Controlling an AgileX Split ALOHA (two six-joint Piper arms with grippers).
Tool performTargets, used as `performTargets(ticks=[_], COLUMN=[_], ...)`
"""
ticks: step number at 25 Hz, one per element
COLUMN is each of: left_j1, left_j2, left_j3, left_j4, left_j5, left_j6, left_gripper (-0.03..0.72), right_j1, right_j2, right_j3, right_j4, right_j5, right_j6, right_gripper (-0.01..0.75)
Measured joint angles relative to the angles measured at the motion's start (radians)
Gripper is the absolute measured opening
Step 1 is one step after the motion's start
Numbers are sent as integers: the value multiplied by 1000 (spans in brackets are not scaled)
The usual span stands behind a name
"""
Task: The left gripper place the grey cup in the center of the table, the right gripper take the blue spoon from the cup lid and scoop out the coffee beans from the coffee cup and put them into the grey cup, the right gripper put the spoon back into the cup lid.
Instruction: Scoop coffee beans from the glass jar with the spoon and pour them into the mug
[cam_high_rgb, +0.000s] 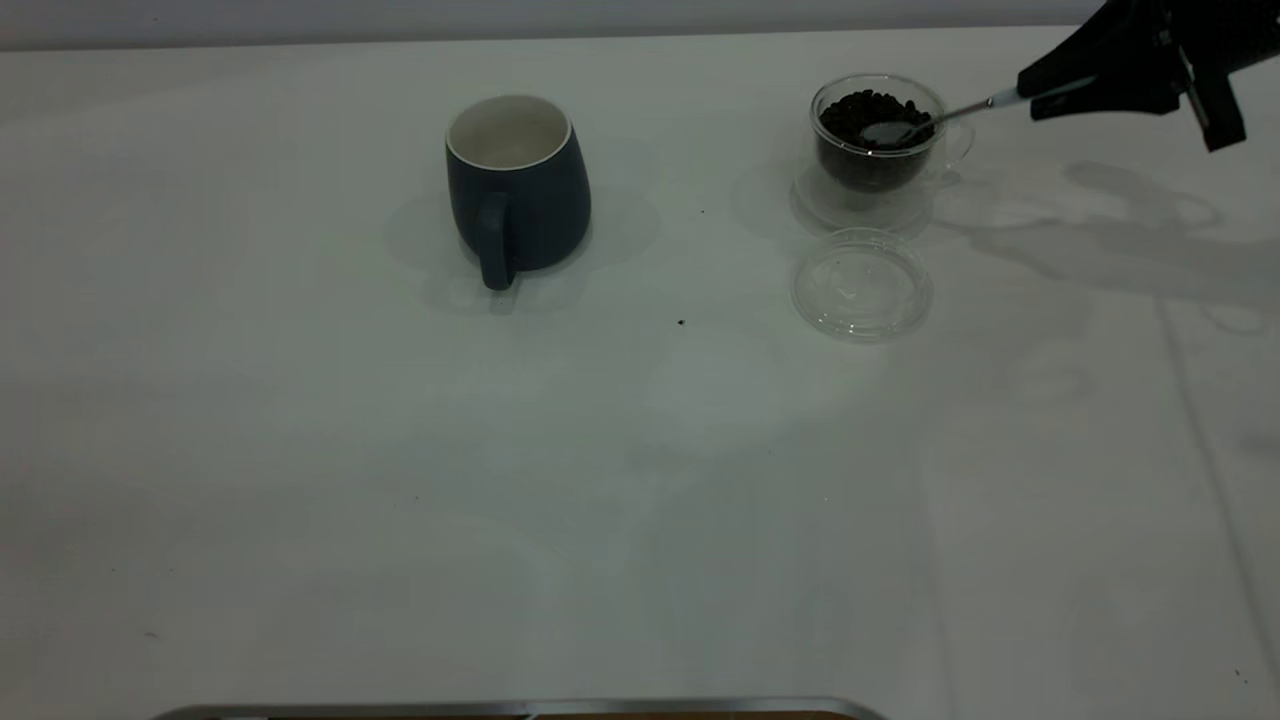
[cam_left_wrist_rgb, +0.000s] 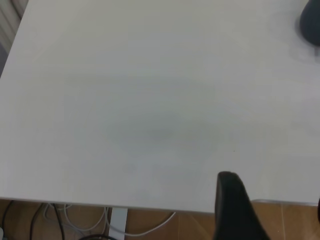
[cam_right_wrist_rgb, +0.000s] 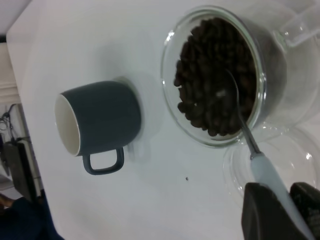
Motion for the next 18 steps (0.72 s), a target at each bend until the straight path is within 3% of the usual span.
performTargets(ticks=[18], left_j1=[0], left_j2=[0], left_j3=[0], left_j4=[0], left_j5=[0], left_j6=[-1], left_gripper=[466], right_j1=[0], right_j2=[63], right_j3=[-5], right_j4=[108], right_j5=[12], right_j6=[-26], right_gripper=[105])
